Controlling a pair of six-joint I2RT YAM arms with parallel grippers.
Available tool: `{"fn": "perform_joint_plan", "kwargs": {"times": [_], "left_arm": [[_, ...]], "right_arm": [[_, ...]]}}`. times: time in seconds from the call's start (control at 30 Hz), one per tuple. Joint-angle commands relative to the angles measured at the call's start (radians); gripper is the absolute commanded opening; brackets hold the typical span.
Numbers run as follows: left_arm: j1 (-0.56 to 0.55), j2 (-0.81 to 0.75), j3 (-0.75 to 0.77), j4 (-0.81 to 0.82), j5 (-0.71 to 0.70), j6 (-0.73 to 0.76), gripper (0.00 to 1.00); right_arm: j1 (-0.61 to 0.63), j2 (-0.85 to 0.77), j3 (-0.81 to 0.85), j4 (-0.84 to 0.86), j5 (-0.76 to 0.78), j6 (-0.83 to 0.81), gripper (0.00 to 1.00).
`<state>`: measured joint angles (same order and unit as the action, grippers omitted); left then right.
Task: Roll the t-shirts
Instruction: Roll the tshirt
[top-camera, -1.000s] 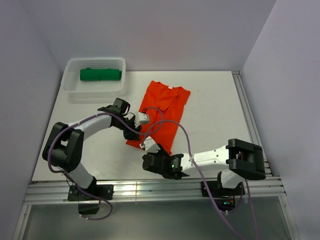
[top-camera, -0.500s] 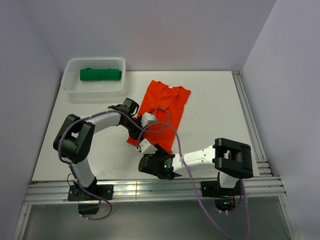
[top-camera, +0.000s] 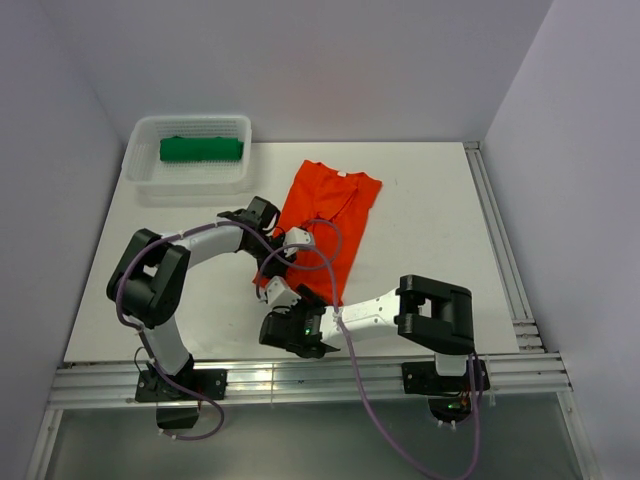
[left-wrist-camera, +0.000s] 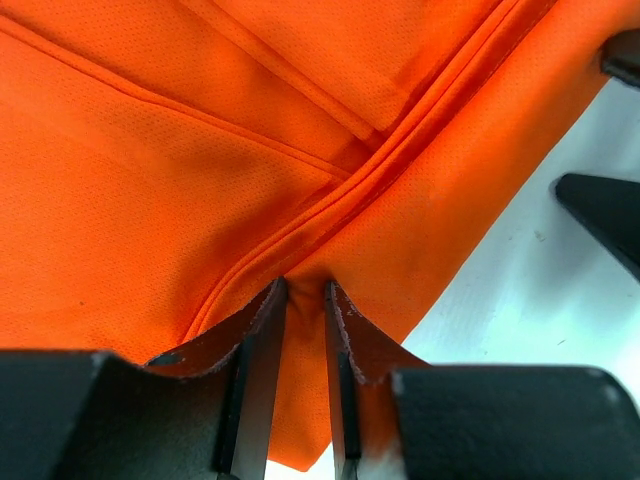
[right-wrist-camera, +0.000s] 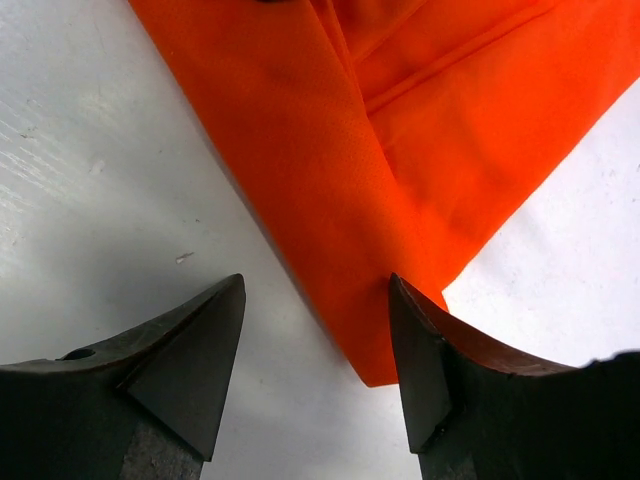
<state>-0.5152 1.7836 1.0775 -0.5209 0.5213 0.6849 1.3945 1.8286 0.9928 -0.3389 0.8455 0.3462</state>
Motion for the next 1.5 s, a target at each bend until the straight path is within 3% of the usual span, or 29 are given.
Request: {"fn": "perform_joint_plan", "kwargs": {"times": [0.0,0.5,0.83,1.47], "left_arm": [[0.007,0.022,-0.03,-0.051,-0.133,0.068,0.29],[0.104,-0.004,-0.034,-0.175,-0.132,0.217,0.29],[0.109,0.019,0.002,-0.225,-0.112,0.24,0.29],[0.113,0.046,0.044,-0.258,-0.086,0.266,0.3]], "right_arm": [[0.006,0.024,0.015,-0.084,-0.009,0.004,0.67],[0.02,0.129,0.127,-0.167,0.017,-0.042,0.68],[0.043,0.215,0.182,-0.178,0.084,-0.096,0.63],[0.13,0.348,0.283,-0.258,0.201,-0.104,0.64]]}}
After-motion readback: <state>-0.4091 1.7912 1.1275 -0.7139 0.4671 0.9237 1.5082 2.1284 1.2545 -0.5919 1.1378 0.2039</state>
